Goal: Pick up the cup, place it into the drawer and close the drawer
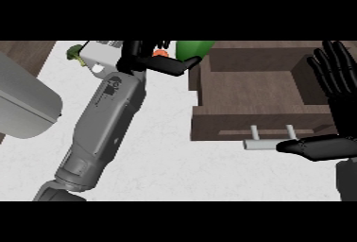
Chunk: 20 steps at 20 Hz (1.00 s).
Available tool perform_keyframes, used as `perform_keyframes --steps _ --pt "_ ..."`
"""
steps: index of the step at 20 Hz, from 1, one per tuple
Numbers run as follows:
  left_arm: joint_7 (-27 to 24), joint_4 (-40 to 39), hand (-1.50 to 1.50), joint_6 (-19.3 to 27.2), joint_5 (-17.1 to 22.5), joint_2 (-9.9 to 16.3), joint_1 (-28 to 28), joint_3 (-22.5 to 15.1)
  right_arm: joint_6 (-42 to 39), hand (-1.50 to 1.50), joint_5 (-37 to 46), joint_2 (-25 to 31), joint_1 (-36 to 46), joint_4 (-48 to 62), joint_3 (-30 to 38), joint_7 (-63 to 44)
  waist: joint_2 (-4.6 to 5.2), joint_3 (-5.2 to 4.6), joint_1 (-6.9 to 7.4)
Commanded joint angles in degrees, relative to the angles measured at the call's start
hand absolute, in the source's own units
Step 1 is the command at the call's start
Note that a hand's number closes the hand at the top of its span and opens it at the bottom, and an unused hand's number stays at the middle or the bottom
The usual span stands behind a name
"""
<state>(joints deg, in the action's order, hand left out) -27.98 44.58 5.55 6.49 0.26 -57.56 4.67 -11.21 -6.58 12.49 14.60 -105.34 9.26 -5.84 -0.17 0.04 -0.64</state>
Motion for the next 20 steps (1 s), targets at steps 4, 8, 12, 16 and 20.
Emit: perform_keyframes --steps 4,8,12,16,20 --pt "12.81 -6.27 1.5 8.95 2.12 -0.25 -14.62 -4.3 -0.58 -1.5 0.44 0.76 2.33 4.18 0.99 2.84 0.41 0.01 -0.7" --pt "12.99 -16.92 1.5 13.58 5.02 -0.26 -19.11 -8.06 -1.87 -1.5 -1.91 1.02 2.84 1.32 0.45 0.54 0.96 0.04 -3.41" --pt "12.91 -22.61 1.5 15.75 6.68 -0.26 -20.13 -12.52 1.7 -1.5 1.34 -1.66 5.11 0.38 -2.89 -2.02 1.18 0.02 -4.25" --pt "12.23 -26.41 1.5 11.19 8.47 -0.26 -18.7 -16.26 0.08 -1.5 1.49 -1.39 4.39 2.39 -2.6 2.21 1.85 0.08 -5.9" --pt "14.78 -29.91 1.5 8.78 7.99 -0.26 -19.45 -19.26 -0.67 -1.5 0.95 -1.02 7.01 3.17 -3.19 1.5 2.57 0.09 -7.83"
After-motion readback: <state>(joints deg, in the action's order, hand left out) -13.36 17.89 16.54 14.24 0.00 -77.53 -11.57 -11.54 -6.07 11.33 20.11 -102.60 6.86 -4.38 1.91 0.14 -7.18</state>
